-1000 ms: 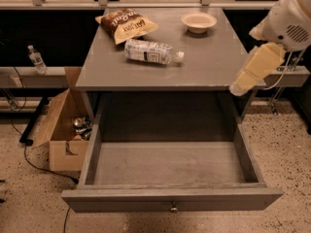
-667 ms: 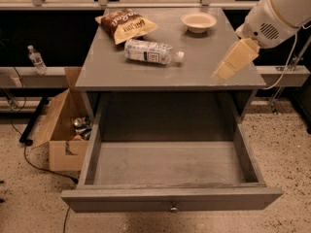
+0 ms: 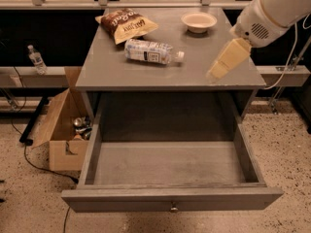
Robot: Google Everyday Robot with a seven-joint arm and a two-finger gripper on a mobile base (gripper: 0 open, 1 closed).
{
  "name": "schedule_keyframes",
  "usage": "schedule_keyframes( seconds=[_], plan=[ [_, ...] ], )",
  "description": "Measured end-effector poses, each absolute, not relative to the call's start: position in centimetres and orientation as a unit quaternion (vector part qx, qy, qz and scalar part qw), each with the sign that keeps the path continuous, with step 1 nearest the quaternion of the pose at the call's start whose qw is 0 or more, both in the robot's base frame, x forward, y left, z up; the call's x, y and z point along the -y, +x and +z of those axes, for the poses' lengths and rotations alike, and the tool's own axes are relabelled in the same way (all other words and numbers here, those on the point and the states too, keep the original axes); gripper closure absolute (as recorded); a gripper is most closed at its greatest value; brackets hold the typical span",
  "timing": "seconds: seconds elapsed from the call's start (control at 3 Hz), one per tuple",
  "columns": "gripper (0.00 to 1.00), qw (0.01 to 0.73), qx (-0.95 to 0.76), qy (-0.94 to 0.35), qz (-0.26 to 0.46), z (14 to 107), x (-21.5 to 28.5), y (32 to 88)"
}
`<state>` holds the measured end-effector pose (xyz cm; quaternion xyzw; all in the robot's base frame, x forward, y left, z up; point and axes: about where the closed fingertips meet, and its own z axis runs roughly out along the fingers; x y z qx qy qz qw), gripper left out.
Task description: Place blue plastic bottle into top drawer
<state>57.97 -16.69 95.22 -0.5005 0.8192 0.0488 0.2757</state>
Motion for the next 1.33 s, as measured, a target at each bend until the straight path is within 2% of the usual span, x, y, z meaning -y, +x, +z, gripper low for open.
schedule_keyframes(
  seconds=[0.33, 1.33],
  plan=[
    [0.00, 0.284, -0.809, -0.513, 0.043, 94.1, 14.6, 62.3],
    [0.00, 0.303, -0.806, -0.504, 0.066, 90.1, 9.5, 70.8]
  ],
)
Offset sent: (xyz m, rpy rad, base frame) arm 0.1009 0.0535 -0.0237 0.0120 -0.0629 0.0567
